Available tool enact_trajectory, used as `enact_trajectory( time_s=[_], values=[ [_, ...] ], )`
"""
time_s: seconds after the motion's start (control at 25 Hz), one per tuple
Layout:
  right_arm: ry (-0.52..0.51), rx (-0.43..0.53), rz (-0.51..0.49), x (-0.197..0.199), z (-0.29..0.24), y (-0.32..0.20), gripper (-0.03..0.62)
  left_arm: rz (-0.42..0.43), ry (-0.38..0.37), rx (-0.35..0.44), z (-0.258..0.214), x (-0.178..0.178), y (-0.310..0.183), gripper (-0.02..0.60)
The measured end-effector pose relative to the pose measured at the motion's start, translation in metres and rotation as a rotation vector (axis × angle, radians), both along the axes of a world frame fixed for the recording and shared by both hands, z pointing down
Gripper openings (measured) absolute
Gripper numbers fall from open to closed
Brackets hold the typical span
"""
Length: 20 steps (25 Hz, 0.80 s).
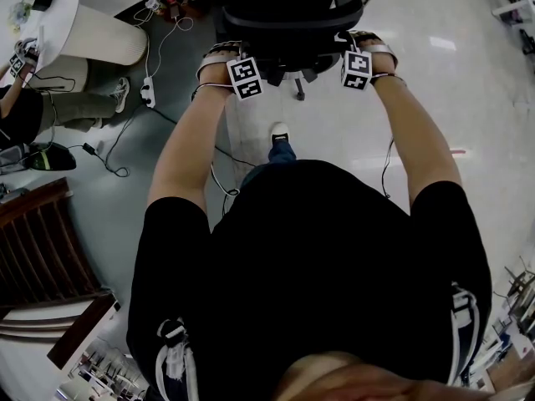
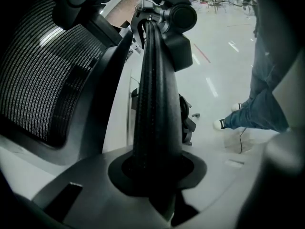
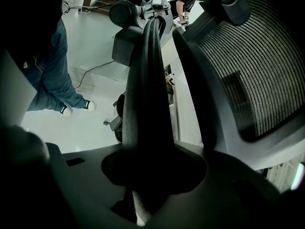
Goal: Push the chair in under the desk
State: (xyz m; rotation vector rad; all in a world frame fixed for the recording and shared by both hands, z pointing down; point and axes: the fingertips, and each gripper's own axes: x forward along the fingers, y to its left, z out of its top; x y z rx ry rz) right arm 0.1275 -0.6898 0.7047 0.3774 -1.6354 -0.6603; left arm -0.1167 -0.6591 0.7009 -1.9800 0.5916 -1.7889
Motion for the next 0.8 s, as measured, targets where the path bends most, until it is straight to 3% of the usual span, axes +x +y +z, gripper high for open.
enact_trajectory(
  time_s=[0.44, 0.56, 0.68, 0.8],
  values=[
    [0.009, -0.028, 0.010, 0.001, -0.001, 0.004, 0.126, -0.007, -0.011, -0.008, 0.000, -0.001, 0.004, 0.091],
    [0.011, -0.070, 0.022, 0.000, 0.000, 0.008, 0.136, -0.011, -0.017, -0.072, 0.005, -0.003, 0.009, 0.098],
    [-0.003, -0.114, 0.038, -0.001, -0.002, 0.013, 0.185, -0.025, -0.004, -0.172, 0.011, -0.003, 0.019, 0.172],
    [-0.047, -0.102, 0.059, 0.001, -0.014, 0.018, 0.189, -0.046, 0.051, -0.202, 0.003, 0.001, 0.024, 0.232]
  ],
)
